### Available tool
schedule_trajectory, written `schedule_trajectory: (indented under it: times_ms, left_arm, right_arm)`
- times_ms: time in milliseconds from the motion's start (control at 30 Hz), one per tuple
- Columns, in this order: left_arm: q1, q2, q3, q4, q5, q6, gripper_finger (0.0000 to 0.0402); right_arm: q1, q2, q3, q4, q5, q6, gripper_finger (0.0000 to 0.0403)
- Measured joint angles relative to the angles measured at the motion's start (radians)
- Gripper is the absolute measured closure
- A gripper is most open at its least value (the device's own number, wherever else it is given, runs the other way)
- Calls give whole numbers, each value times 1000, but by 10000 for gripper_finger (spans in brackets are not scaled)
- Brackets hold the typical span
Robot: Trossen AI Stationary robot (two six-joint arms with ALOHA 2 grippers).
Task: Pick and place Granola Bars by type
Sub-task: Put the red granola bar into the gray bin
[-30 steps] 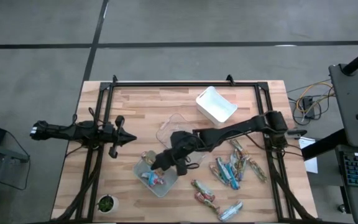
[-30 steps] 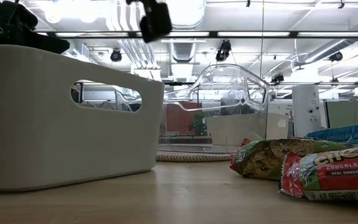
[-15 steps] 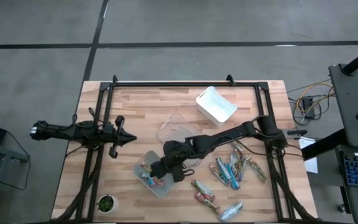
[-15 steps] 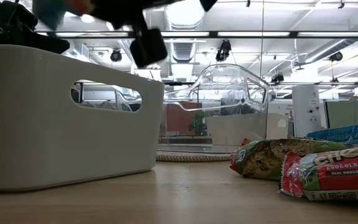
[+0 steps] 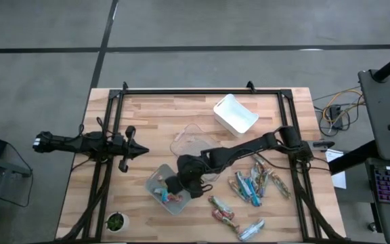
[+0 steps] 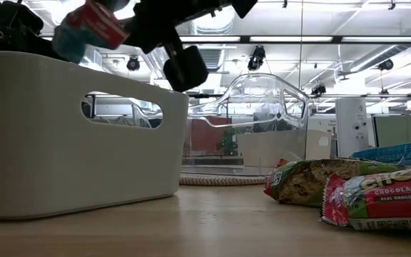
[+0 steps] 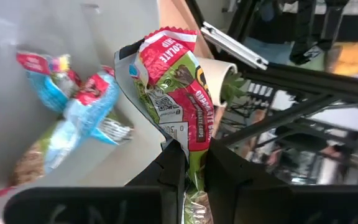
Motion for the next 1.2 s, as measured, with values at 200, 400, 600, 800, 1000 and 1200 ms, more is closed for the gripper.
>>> schedule_trajectory:
  times_ms: [200,400,600,800,1000,1200]
  left_arm:
    - [0,0,0,0,0,0,401]
    - [0,0,0,0,0,0,401]
    - [0,0,0,0,0,0,401]
    - [0,0,0,0,0,0,401]
    - [0,0,0,0,0,0,401]
    - [0,1,0,0,0,0,401]
  right_arm:
    - [-13,-3,51,-78,2,78,365]
    - [-18,-5,116,-220,3,82,365]
    - [-21,-5,127,-250,21,82,365]
    - [-22,4,128,-257,24,78,365]
    - [-22,30,156,-261,29,74,365]
    - [-19,48,159,-265,28,71,365]
